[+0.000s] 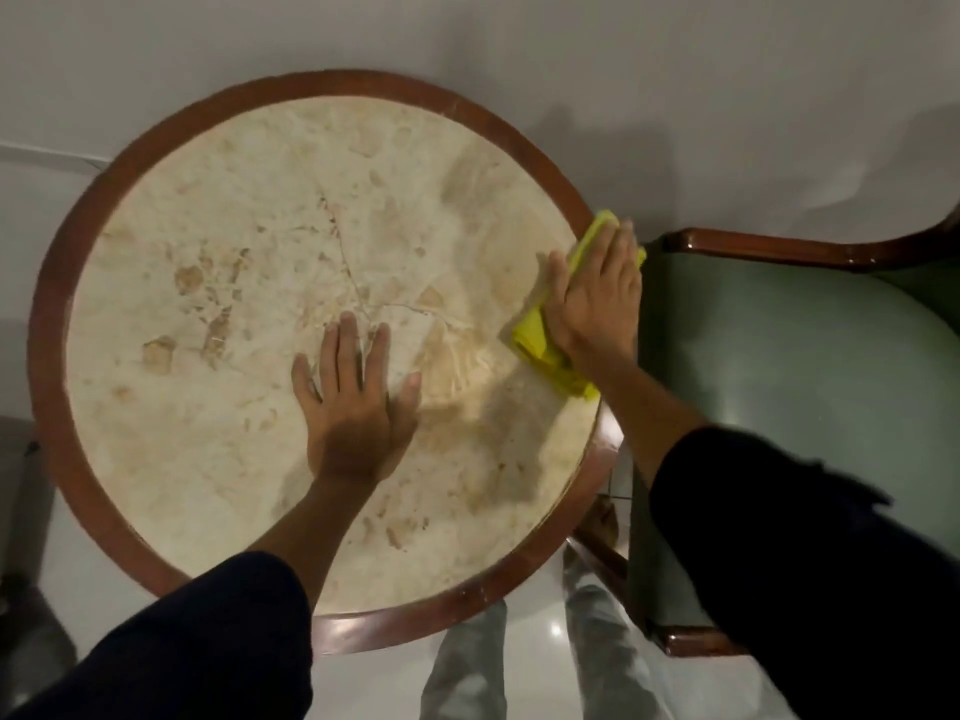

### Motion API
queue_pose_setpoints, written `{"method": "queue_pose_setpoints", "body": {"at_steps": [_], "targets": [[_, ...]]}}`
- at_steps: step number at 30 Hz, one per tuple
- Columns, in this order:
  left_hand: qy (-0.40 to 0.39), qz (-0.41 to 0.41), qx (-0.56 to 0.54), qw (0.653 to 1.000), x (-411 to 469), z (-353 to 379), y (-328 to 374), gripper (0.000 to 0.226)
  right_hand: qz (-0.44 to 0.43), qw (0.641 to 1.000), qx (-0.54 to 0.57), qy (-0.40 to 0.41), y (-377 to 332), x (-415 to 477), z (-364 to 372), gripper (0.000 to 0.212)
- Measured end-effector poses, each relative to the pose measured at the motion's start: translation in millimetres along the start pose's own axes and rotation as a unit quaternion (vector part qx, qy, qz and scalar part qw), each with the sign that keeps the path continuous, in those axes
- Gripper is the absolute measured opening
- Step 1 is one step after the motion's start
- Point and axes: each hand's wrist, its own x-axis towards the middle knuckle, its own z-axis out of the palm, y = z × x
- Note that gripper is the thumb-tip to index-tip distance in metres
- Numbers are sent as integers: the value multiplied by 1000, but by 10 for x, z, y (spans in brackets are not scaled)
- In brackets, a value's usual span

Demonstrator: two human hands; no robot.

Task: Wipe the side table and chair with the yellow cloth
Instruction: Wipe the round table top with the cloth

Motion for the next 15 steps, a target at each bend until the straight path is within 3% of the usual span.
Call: {"method": "queue_pose_setpoints", "body": {"at_steps": [5,12,15], "targets": [[-31,-15,-10,999,23,-16,21,62,-101,993,-59,-23,-383,341,47,71],[-14,-29,-50,998,-6,26,7,54,-329,935,-103,-79,-38,-1474,387,64],[-26,-30,-45,998,-9,53,5,55,-287,947,-104,-96,626,-1791,186,63]]}}
